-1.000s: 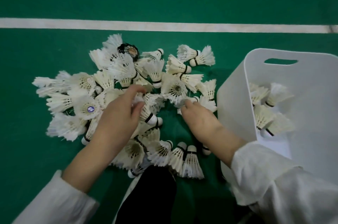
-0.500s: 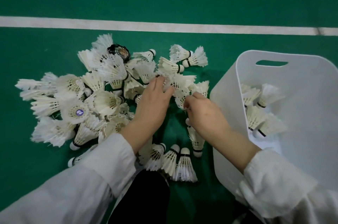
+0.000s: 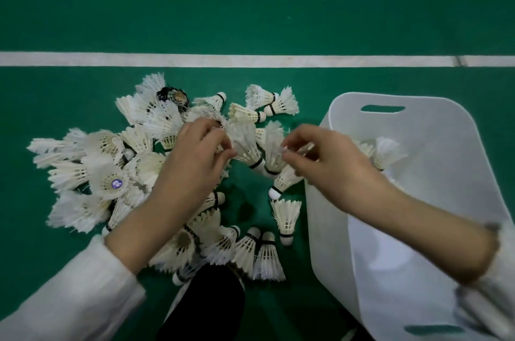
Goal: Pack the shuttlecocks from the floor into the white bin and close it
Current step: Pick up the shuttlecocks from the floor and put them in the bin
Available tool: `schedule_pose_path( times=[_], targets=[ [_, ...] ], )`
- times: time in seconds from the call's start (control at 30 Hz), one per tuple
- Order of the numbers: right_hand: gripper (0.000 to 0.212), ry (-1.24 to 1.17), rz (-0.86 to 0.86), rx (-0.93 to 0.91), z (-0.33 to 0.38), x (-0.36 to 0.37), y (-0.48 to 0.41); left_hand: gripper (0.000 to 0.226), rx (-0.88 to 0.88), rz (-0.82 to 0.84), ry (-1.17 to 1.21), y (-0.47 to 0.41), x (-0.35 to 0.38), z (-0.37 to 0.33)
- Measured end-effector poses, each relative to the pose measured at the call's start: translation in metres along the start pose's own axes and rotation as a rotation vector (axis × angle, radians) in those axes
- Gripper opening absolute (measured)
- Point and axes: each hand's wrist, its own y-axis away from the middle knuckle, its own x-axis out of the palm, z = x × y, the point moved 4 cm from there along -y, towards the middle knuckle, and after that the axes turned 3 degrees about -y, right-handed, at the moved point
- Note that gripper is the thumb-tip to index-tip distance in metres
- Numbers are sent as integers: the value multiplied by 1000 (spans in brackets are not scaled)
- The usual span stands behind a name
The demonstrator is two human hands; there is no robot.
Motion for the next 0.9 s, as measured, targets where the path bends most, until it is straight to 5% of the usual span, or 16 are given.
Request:
schedule_pose_path(
  times=[0.27, 0.4, 0.57, 0.7, 0.9],
  targets=[
    [12, -50, -328, 110, -34, -128, 32, 20, 124, -5, 8, -7, -35, -62],
    [11, -5, -242, 442, -127, -109, 59, 18, 147, 43, -19, 1, -20, -78],
    [10, 339, -97, 720, -210, -63, 73, 27, 193, 96, -39, 16, -2, -84],
    [16, 420, -151, 656, -238, -49, 65, 31, 208, 115, -65, 17, 6, -89],
    [7, 126, -315, 557, -255, -50, 57, 29, 246, 131, -99, 18, 14, -91]
  ],
)
